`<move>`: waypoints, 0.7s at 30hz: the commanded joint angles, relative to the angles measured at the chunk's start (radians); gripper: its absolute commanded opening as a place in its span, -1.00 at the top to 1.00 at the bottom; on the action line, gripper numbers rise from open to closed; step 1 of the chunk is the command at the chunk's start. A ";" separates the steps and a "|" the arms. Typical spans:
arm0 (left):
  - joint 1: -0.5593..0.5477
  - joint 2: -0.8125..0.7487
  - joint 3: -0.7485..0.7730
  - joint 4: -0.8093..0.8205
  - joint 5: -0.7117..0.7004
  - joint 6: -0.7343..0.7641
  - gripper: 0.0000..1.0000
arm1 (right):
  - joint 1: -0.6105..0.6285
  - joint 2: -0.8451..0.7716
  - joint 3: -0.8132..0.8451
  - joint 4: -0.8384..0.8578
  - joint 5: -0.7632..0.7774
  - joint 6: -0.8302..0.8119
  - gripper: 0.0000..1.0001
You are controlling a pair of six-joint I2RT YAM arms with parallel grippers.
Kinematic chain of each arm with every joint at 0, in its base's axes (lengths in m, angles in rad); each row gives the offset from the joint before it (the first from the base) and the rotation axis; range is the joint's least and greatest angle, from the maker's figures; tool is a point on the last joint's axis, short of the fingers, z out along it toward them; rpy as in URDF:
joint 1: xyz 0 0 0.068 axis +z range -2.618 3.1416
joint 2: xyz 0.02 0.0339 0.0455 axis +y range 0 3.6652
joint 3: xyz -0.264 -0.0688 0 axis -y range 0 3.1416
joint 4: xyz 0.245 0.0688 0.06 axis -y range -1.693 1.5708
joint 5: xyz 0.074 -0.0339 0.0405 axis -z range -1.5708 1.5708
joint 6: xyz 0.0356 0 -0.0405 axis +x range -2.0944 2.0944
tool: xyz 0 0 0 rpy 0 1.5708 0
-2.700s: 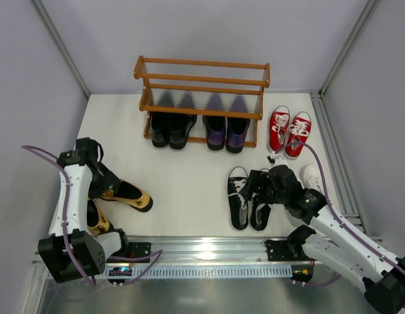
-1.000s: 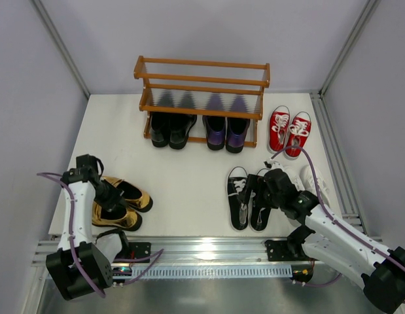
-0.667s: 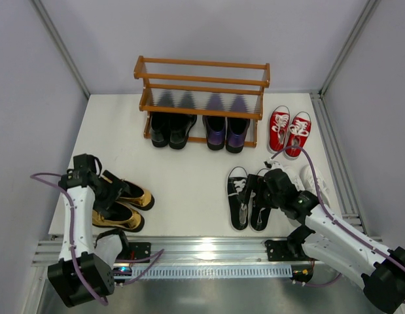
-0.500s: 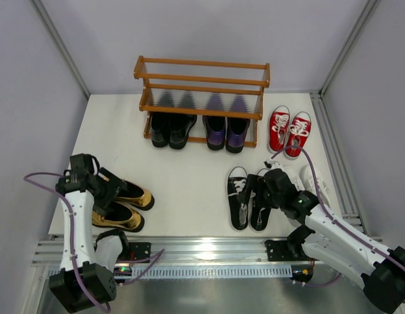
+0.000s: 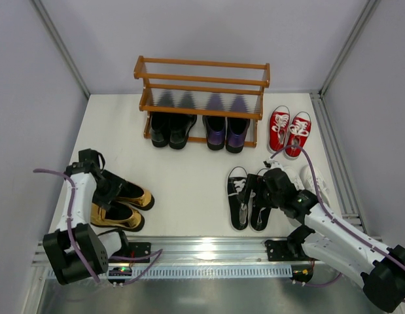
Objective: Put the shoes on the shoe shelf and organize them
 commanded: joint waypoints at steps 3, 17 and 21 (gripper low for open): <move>-0.003 0.099 -0.036 0.129 -0.055 -0.007 -0.23 | 0.004 0.010 0.021 -0.017 0.026 -0.014 -1.00; -0.190 0.300 0.122 0.162 -0.023 0.148 1.00 | 0.004 0.021 0.023 -0.026 0.034 -0.015 -0.99; -0.236 0.343 0.263 0.091 -0.118 0.237 1.00 | 0.004 0.022 0.030 -0.036 0.041 -0.014 -1.00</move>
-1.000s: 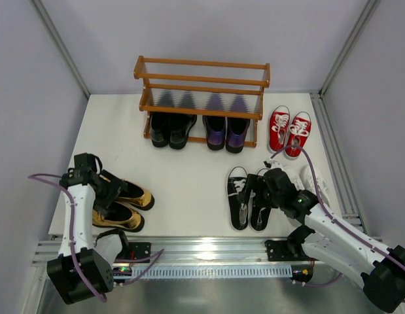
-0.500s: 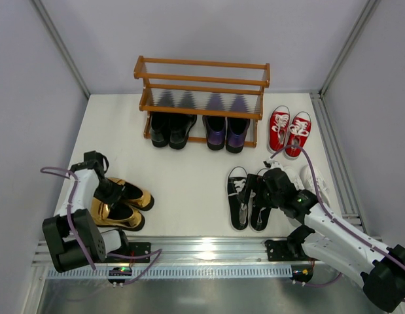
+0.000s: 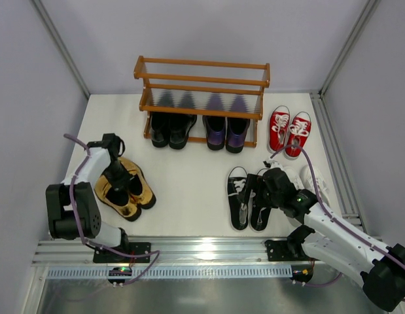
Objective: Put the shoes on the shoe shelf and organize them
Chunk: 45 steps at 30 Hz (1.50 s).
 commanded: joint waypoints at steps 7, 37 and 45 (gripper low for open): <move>-0.034 -0.024 0.235 0.027 -0.116 0.199 0.99 | 0.004 0.023 0.056 -0.059 0.062 -0.014 -0.99; -0.458 0.435 1.292 -0.312 -0.002 0.426 1.00 | 0.002 0.179 0.283 -0.135 0.180 -0.028 -0.99; -0.484 0.605 1.541 -0.319 -0.096 0.432 1.00 | 0.002 0.156 0.263 -0.139 0.191 -0.041 -0.99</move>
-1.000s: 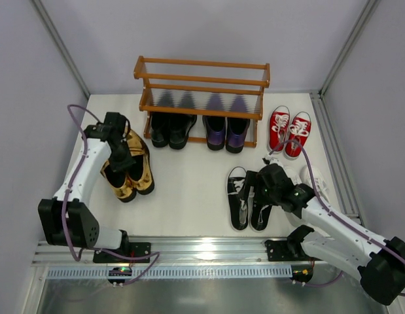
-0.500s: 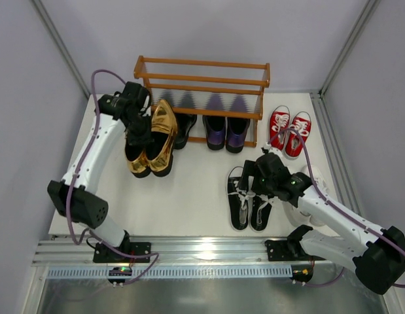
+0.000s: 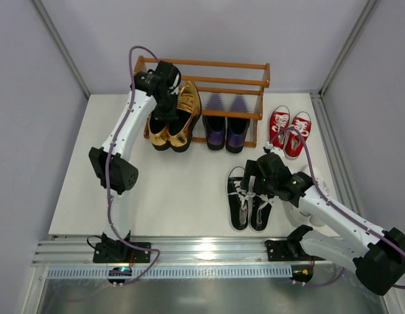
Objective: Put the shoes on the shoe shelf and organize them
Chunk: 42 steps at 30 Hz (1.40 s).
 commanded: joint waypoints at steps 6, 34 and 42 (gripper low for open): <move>0.001 0.022 0.210 0.075 -0.157 0.072 1.00 | 0.002 -0.005 0.027 -0.008 0.035 -0.030 -0.99; 0.073 0.055 0.224 0.489 -0.249 0.095 1.00 | 0.002 0.096 0.066 0.001 0.062 0.018 -0.99; 0.071 0.045 0.202 0.580 -0.280 0.109 1.00 | 0.004 0.108 0.061 0.004 0.067 0.015 -0.99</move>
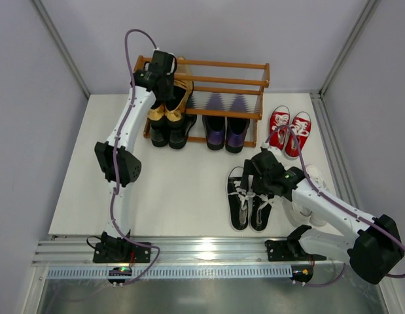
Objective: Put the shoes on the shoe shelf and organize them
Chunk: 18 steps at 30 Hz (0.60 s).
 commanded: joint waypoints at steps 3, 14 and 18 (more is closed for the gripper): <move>0.016 -0.084 0.051 0.277 -0.121 0.027 0.99 | 0.004 0.004 0.027 0.021 0.027 0.010 -1.00; 0.022 -0.018 0.065 0.343 -0.163 0.104 1.00 | 0.002 0.025 0.035 0.023 0.028 0.007 -1.00; 0.028 0.010 0.041 0.362 -0.162 0.124 0.99 | 0.002 0.031 0.033 0.023 0.027 0.010 -0.99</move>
